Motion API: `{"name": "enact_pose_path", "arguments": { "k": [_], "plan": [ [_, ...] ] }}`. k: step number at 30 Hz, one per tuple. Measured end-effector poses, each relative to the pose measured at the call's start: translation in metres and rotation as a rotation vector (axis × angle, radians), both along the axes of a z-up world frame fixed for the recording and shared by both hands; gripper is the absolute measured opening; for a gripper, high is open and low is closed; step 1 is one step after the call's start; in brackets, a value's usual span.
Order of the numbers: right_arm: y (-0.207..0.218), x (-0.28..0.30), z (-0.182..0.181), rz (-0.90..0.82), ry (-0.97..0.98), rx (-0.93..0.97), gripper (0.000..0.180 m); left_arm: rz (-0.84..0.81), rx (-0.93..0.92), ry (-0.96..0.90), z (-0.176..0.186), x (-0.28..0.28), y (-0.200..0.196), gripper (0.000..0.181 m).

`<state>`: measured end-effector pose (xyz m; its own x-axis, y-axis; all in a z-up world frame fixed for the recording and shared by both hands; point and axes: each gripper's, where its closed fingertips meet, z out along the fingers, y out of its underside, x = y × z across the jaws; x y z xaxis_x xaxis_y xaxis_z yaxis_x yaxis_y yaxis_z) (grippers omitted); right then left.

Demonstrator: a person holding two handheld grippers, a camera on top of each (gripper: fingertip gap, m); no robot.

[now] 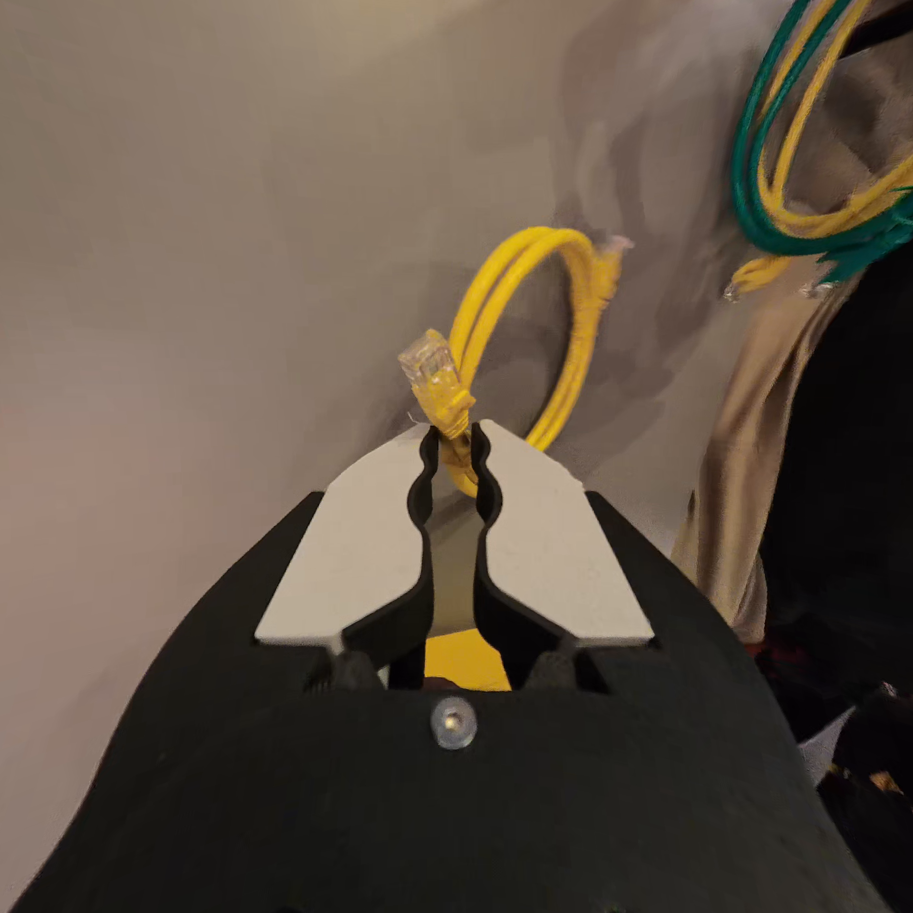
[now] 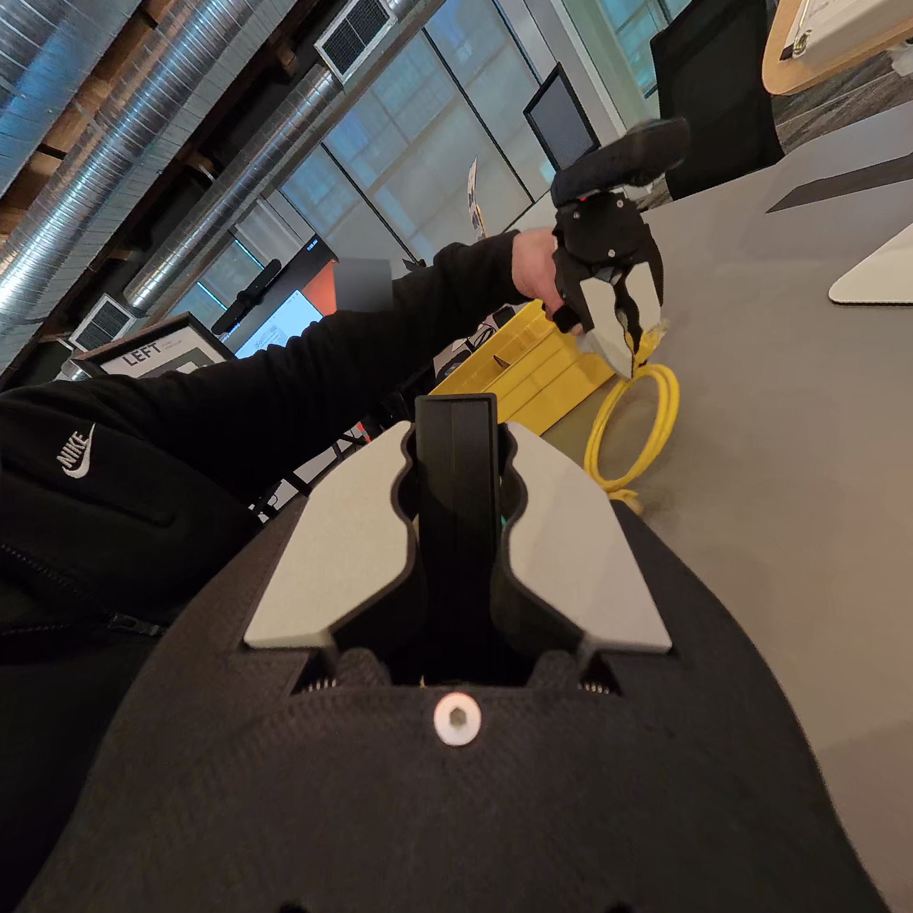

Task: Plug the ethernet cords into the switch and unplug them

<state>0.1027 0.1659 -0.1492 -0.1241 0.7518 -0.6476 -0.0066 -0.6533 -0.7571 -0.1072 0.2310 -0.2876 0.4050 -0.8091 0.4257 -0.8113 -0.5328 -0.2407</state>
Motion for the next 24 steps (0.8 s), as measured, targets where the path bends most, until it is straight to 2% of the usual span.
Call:
{"name": "enact_pose_path", "arguments": {
  "k": [5, 8, 11, 14, 18, 21, 24],
  "plan": [
    [0.004, -0.001, -0.003, -0.027, -0.017, -0.004, 0.029, -0.008, 0.15, 0.223, -0.025, -0.004, 0.015, 0.012],
    [0.009, -0.003, -0.007, -0.054, -0.035, -0.017, 0.029, -0.118, 0.23, 0.342, -0.037, -0.002, 0.015, 0.01],
    [0.013, -0.006, -0.011, -0.073, -0.048, -0.033, 0.029, -0.214, 0.335, 0.411, -0.043, 0.006, 0.016, 0.008],
    [0.017, -0.009, -0.016, -0.091, -0.056, -0.05, 0.029, -0.219, 0.412, 0.392, -0.039, 0.016, 0.02, 0.01],
    [0.023, -0.012, -0.02, -0.118, -0.064, -0.054, 0.029, -0.159, 0.499, 0.371, -0.022, 0.021, 0.03, 0.035],
    [0.029, -0.012, -0.022, -0.14, -0.06, -0.077, 0.029, -0.088, 0.622, 0.297, 0.007, 0.033, 0.038, 0.073],
    [0.035, -0.012, -0.025, -0.162, -0.039, -0.122, 0.028, -0.057, 0.698, 0.109, 0.044, 0.069, 0.018, 0.074]
  ]
}}
